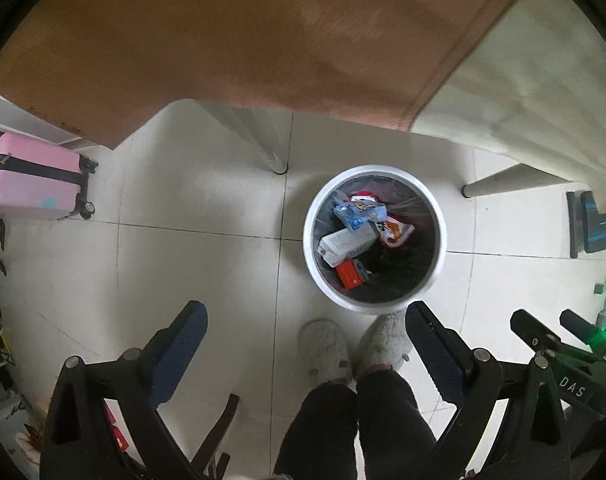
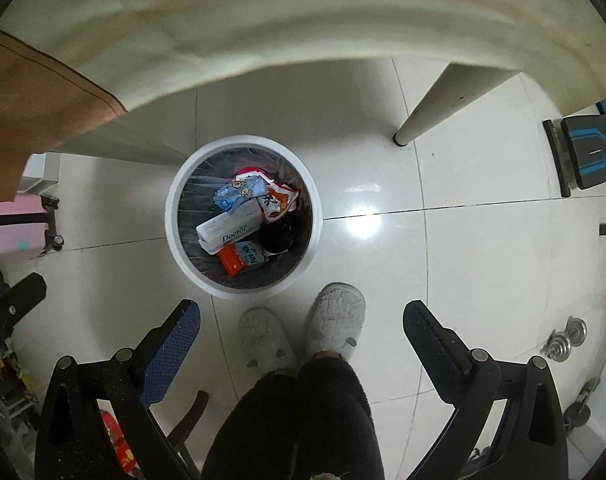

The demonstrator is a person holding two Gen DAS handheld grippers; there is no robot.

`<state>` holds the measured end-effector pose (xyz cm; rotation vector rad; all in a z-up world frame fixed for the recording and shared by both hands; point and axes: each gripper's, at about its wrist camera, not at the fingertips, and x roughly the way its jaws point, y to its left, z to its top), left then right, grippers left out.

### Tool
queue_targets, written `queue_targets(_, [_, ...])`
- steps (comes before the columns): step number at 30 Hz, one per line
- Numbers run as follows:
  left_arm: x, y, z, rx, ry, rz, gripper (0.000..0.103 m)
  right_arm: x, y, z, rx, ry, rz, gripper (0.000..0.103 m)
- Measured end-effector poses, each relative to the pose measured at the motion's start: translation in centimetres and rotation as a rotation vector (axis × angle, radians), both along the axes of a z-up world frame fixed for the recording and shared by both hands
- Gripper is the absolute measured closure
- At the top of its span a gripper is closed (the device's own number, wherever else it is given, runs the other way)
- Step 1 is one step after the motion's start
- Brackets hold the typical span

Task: Collect trash
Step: 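Move both tools back over the table toward the medicine boxes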

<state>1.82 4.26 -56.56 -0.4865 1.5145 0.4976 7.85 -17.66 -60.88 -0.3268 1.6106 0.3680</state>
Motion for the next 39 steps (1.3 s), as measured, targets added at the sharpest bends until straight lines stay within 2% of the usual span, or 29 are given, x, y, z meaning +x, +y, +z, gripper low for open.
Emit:
queue_targets(6, [-0.9,-1.2,4.6,-0.023,-0.014,-0.016,0.002,-0.7,-0.7,6.7,0.025,-0.032,0.001,0.001])
queue_targets(12, [-1.9,-2.4,10.8,-0.023,-0.030,-0.032,0.002,-2.1,-1.7,14.6,0.047,-0.059,-0.008,0.001])
queue_targets(18, [-3.2,-3.1,17.8,-0.012,-0.077,-0.056,0.002,-4.0,-2.8,22.0,0.073,-0.069,-0.024,0.001])
queue_targets(25, [-3.6,-2.2,25.8,0.025,-0.175,-0.027,0.002,-4.5,-3.0,30.2,0.182,-0.066,-0.049,0.001])
queue_targets(30, [-0.4,-0.8,30.5,0.144,-0.257,-0.032,0.002,-1.5,-2.5,35.4,0.277,-0.099,-0.119,0.001])
queue_targets(33, [2.2,0.3,32.0,0.186,-0.277,-0.031,0.002,1.7,-2.5,37.7,0.312,-0.127,-0.160,0.001])
queue_targets(39, [9.9,2.3,32.8,0.234,-0.267,-0.044,0.002,11.3,-3.2,38.6,0.314,-0.140,-0.268,0.001])
